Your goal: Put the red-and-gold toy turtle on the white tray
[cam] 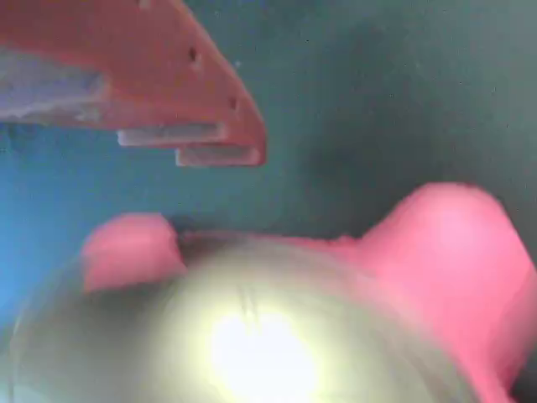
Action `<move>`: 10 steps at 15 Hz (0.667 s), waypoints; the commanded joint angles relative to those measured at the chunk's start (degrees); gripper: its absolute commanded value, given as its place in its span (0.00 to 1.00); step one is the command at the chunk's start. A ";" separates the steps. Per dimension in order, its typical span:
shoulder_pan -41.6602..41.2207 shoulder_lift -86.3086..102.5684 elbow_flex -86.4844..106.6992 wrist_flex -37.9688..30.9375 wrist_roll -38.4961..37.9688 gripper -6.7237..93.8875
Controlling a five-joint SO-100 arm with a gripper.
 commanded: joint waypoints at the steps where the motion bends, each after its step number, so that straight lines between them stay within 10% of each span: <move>1: -0.09 1.41 -0.53 -0.26 0.18 0.79; 4: 0.35 1.14 -0.26 -1.23 0.09 0.76; 10: 0.97 1.67 0.53 -2.64 0.09 0.20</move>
